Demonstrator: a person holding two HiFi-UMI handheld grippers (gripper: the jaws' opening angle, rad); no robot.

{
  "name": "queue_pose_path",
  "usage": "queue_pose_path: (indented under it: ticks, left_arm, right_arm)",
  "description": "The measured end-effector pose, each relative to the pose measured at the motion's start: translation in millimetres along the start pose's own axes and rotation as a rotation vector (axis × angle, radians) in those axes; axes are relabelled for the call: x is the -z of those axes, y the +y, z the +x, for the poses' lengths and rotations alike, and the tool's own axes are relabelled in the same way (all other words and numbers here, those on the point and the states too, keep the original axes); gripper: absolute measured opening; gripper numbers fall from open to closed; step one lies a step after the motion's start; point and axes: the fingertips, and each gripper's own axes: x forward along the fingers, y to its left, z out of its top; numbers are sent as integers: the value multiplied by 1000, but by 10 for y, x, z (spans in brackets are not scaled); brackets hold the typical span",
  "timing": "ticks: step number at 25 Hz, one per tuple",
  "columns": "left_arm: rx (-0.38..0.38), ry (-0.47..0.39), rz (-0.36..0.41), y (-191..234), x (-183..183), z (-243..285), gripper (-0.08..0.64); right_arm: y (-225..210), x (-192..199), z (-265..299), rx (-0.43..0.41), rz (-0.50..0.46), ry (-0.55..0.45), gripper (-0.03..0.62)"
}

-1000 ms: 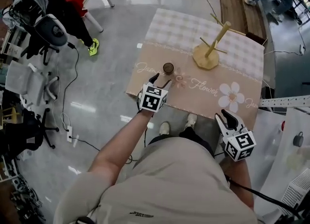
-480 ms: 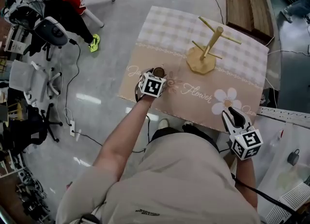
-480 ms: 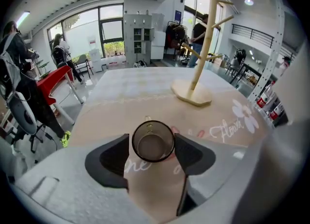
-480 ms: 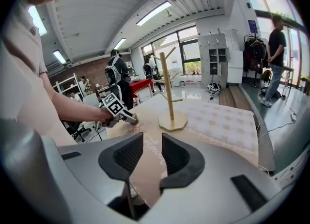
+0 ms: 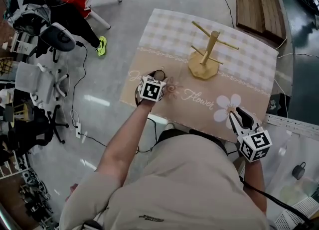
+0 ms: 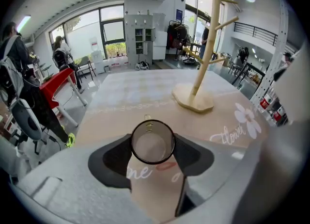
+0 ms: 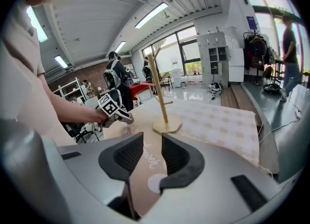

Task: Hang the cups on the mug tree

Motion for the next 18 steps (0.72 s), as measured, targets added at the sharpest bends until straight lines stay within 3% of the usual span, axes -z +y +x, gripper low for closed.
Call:
queue_pose_path:
  ticks: [9, 13, 18]
  left_arm:
    - [-38, -199, 190, -291, -950, -248, 268]
    - [-60, -244, 283, -432, -1298, -231, 268]
    - [-70, -266, 345, -572, -1525, -138, 268]
  right_arm:
    - [-167, 20, -76, -6, 4, -13, 126]
    - [-230, 12, -144, 3, 3, -22, 126]
    - [-349, 39, -273, 31, 4, -27, 126]
